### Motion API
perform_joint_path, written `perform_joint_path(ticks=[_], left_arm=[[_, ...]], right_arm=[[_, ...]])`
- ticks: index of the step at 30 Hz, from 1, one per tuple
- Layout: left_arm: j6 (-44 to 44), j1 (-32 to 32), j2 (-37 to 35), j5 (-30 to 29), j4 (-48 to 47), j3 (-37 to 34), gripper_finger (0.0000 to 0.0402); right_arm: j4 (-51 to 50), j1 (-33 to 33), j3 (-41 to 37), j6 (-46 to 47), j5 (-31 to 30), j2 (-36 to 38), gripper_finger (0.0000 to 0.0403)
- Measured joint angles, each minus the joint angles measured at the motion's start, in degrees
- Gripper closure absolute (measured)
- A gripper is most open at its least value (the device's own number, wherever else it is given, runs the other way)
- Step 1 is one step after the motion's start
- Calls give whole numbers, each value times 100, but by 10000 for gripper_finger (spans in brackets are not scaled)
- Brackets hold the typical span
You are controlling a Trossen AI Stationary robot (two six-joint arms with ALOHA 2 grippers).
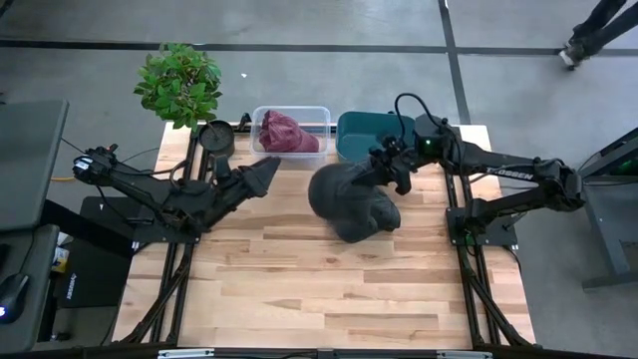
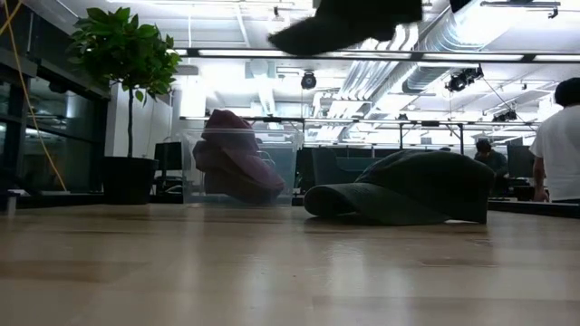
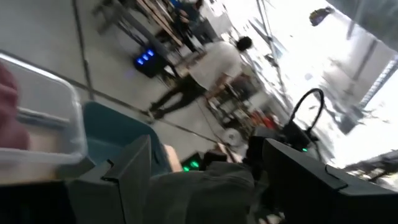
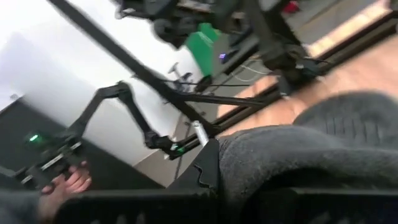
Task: Pick & Place hat
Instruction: Put the bottom black cap into the blue bin
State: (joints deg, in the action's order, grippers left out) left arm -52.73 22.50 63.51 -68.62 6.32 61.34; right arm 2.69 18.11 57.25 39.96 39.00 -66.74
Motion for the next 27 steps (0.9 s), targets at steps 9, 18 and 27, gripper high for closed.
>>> perform_joint_path(ticks=[9,18,27], left_arm=[[-60,0,-107,-589,-394,0,136],[-1715,-58,-304,-261,-2284,-4,136],[-2714,-680,-302,1009,-3965,-4,136]], right_arm=[[-753,859,0,-164,132,0,403],[-876,1956,0,-309,648,2,403],[-963,2782,138,-89,761,-250,403]])
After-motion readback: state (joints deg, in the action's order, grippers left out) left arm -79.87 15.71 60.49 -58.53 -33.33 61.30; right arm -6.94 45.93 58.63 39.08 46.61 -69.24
